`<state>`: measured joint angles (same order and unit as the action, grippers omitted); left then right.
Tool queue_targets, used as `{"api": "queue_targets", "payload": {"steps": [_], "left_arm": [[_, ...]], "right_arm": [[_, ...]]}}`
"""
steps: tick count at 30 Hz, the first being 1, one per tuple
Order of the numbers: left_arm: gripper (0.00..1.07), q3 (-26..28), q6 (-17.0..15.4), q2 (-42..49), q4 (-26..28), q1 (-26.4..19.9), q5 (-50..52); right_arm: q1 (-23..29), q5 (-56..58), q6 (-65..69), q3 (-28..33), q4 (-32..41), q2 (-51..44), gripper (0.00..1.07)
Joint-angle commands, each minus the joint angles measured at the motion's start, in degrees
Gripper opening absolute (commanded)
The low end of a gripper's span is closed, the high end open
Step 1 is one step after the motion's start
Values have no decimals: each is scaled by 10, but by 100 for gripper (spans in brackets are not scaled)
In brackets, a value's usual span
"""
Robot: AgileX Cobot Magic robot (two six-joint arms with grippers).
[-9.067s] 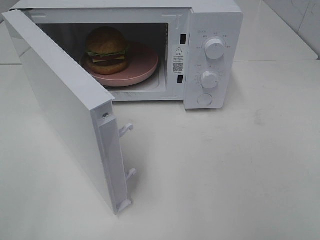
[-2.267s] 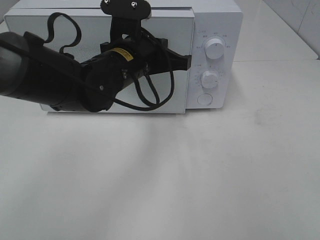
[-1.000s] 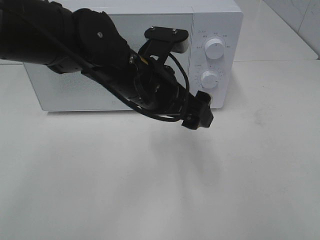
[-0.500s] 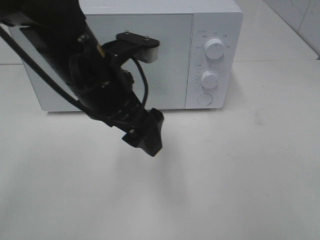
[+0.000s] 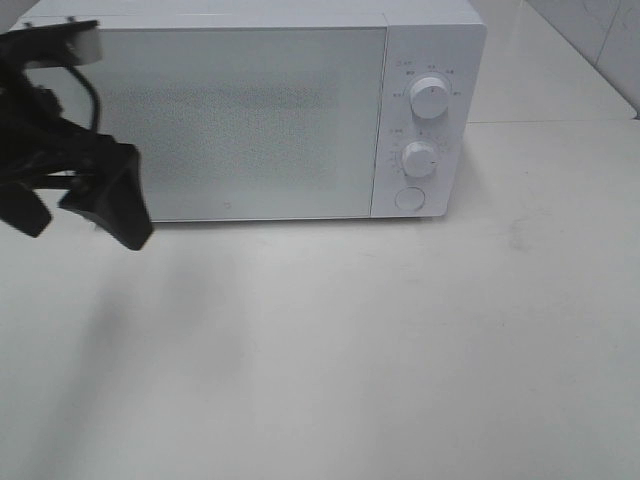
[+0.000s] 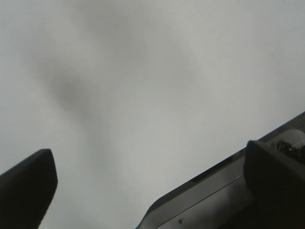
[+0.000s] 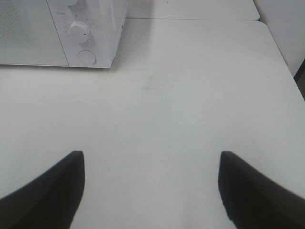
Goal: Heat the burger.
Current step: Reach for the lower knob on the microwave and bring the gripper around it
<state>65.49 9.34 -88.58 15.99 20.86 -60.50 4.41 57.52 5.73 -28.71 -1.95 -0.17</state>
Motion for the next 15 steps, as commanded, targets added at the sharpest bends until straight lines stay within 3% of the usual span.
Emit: {"api": "queue_targets", "payload": {"steps": [1, 2, 3, 5, 7, 8, 9, 15], "left_arm": [[101, -37, -11, 47, -1, -58, -10], [101, -37, -11, 47, -1, -58, -10], [101, -53, -11, 70, -2, -94, -20], [101, -60, -11, 83, -4, -114, -26], [101, -74, -11, 120, -16, -167, -41], [101, -74, -11, 120, -16, -167, -41], [101, -83, -11, 142, -28, -203, -49], [101, -124, -27, 222, -31, -271, -42]], "right_arm": [[-5, -4, -7, 2, -1, -17, 75], [-5, -4, -7, 2, -1, -17, 75], [-5, -4, -7, 2, -1, -17, 75], [-5, -4, -7, 2, -1, -17, 75], [-5, -4, -7, 2, -1, -17, 75], [-5, -4, -7, 2, -1, -17, 75], [-5, -4, -7, 2, -1, -17, 75], [-5, -4, -7, 2, -1, -17, 75]]}}
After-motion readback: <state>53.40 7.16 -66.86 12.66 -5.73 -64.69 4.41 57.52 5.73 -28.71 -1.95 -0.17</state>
